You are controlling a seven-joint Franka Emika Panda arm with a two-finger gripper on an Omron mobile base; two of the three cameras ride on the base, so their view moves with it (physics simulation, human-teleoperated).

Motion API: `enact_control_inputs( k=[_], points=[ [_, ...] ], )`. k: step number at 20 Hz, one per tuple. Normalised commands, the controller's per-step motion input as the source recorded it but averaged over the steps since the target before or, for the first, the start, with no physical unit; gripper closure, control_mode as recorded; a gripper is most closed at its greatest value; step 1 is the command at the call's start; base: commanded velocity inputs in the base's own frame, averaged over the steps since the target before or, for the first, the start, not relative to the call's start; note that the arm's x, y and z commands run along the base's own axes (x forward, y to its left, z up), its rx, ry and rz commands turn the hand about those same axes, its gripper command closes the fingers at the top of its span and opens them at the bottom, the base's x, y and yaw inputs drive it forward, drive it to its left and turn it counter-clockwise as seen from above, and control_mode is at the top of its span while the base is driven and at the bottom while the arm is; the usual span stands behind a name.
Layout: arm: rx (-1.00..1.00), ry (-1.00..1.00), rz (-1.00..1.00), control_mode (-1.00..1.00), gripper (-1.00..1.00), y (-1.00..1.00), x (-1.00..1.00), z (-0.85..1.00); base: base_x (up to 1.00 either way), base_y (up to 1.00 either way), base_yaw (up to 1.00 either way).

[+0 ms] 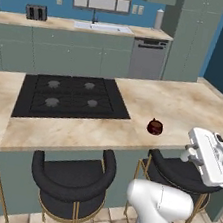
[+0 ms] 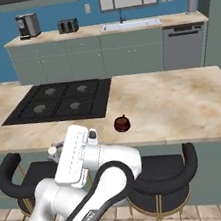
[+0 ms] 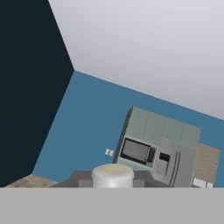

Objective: Pick up the marshmallow and place it in the cup of hot chocolate on the dining counter.

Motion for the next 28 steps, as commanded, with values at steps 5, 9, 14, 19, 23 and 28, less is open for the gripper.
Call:
enact_control_inputs(
  k=[5,9,14,19,23,28],
  points=[
    [0.00,0.00,0.00,1.00,1.00,0.00,0.00,0.00,1.00,-0.05,-0.22],
    [0.00,0.00,0.00,1.00,1.00,0.00,0.00,0.00,1.00,-0.04,-0.34],
    [0.00,0.00,0.00,1.00,1.00,0.00,0.00,0.00,1.00,-0.20,-0.12],
    [0.00,0.14,-0.02,-1.00,1.00,-0.04,0.60,0.00,0.40,-0.09,-0.01],
    [0.00,0.30,-0.04,-1.00,1.00,-0.13,1.00,0.00,0.00,0.00,0.00],
    [0.00,0.30,0.00,-1.00,1.00,-0.48,1.00,0.00,0.00,0.00,0.00]
  ],
)
